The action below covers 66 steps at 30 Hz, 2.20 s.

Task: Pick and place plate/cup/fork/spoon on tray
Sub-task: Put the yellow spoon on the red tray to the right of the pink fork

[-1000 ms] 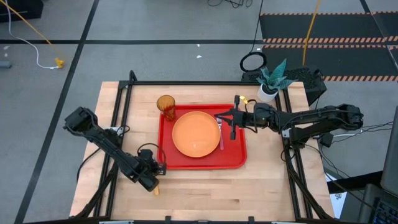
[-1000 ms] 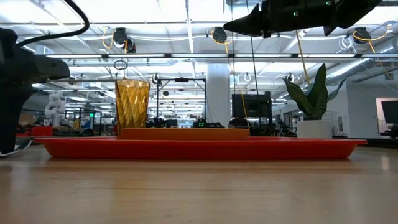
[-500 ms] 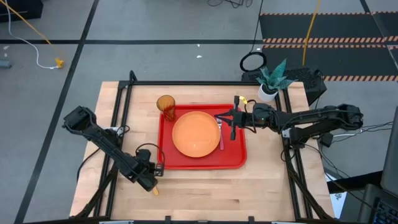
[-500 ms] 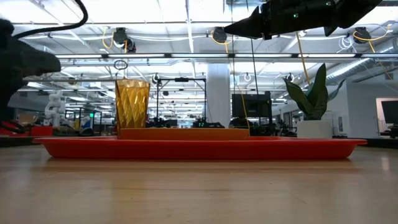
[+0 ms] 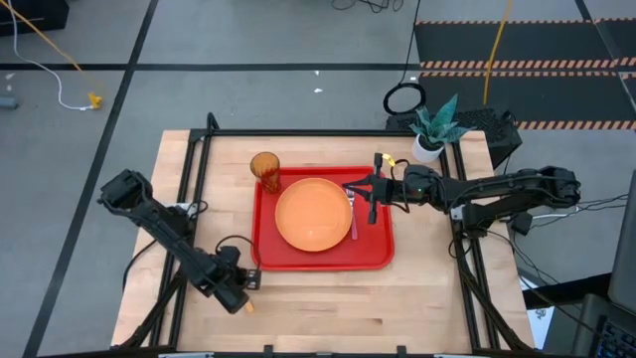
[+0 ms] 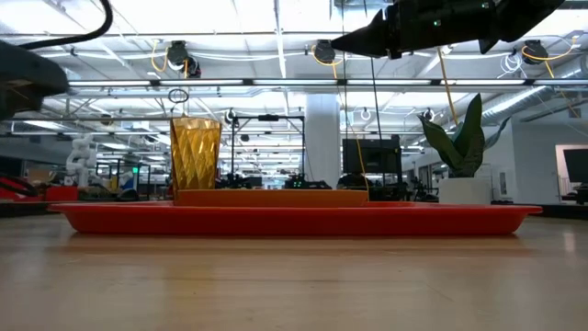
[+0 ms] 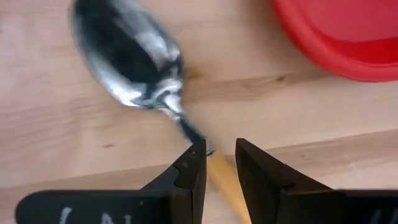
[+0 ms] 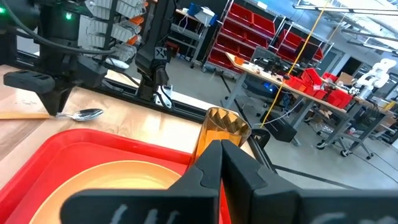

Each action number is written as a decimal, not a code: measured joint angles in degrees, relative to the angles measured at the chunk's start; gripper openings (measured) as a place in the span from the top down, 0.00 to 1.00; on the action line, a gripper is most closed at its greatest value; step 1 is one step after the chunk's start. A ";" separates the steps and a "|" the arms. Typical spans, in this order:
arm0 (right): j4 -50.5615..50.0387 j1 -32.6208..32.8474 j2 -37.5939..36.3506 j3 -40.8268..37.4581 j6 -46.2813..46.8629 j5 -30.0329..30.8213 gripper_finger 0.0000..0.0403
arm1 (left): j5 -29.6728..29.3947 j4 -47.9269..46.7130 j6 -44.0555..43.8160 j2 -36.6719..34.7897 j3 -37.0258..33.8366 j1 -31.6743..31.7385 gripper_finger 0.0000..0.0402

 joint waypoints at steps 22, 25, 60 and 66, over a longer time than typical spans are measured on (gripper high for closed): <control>-0.28 0.00 0.00 0.00 0.90 0.04 1.00 | -2.53 -2.14 -6.99 0.35 -0.85 -2.80 0.78; -0.30 0.00 0.00 0.00 0.90 0.03 1.00 | -2.50 -2.75 -7.05 0.35 -0.85 -2.99 0.78; -0.95 0.00 0.00 0.00 0.92 0.02 1.00 | -5.93 3.51 -1.49 0.24 -6.88 -2.74 0.96; -1.09 0.12 0.00 0.00 1.23 0.02 1.00 | -6.55 3.23 1.68 0.26 -6.91 -2.76 0.94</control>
